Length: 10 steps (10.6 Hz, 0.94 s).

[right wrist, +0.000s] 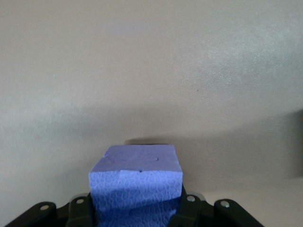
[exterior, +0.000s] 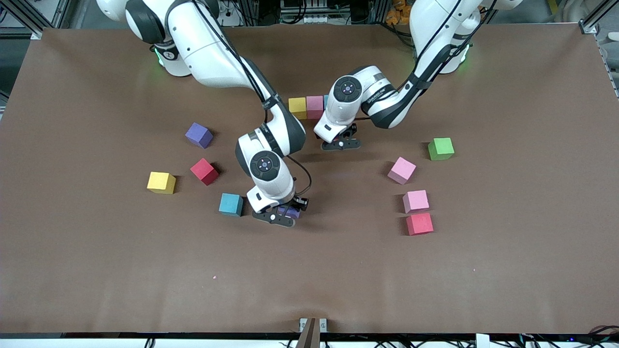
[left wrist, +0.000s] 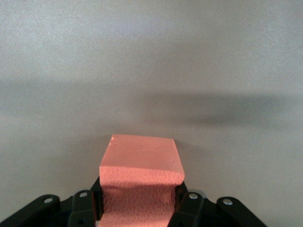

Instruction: Form number 2 with 11 blocks

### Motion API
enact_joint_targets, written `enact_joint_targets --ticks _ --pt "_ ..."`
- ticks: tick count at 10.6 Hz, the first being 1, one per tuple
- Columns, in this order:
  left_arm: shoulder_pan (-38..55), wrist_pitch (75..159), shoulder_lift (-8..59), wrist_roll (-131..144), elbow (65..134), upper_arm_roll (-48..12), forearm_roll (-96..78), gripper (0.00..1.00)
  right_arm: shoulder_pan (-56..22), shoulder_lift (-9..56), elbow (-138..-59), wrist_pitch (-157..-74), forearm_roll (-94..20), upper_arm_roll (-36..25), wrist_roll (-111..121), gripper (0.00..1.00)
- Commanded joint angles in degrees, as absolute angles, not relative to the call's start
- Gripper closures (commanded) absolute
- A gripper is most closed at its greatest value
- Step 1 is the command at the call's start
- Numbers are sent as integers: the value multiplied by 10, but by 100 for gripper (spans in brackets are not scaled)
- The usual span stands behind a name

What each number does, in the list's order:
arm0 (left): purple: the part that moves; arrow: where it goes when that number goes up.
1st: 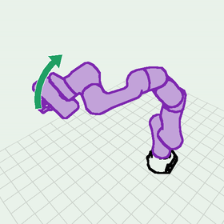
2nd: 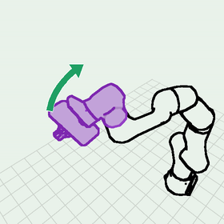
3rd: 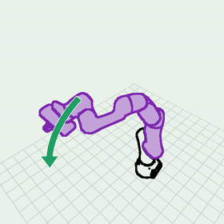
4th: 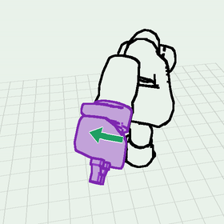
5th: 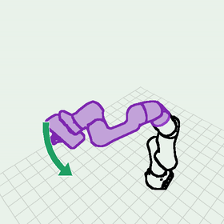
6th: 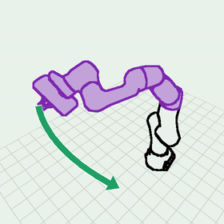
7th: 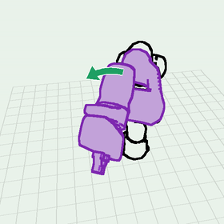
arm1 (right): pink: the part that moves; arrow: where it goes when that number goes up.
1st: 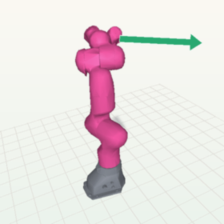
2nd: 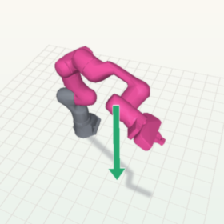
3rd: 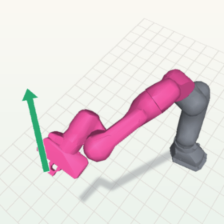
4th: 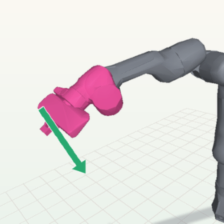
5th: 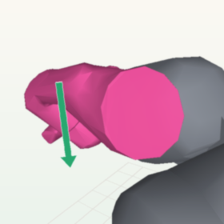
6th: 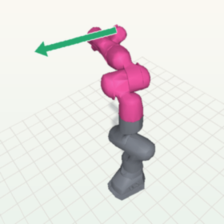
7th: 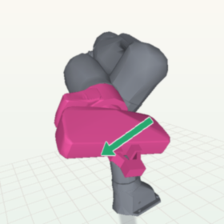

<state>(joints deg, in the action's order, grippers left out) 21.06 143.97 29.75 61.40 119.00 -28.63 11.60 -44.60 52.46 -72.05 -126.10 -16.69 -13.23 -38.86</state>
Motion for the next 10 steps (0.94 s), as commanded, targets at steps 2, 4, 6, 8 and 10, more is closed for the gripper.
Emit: enact_joint_targets --ticks 2,4,6,8,10 --pt "212 1447 305 618 1197 -287 127 0 -439 484 -726 -1183 -163 -125 -280 80" --pt "208 1445 302 620 1193 -287 127 0 -442 461 -756 -1180 -162 -126 -257 80" --pt "206 1441 288 634 1190 -288 125 0 -441 437 -793 -1186 -163 -126 -225 80" --pt "206 1438 265 667 1192 -288 125 0 -444 427 -807 -1187 -162 -126 -211 80" --pt "201 1405 231 667 1190 -287 120 0 -446 413 -826 -1187 -161 -126 -175 80"
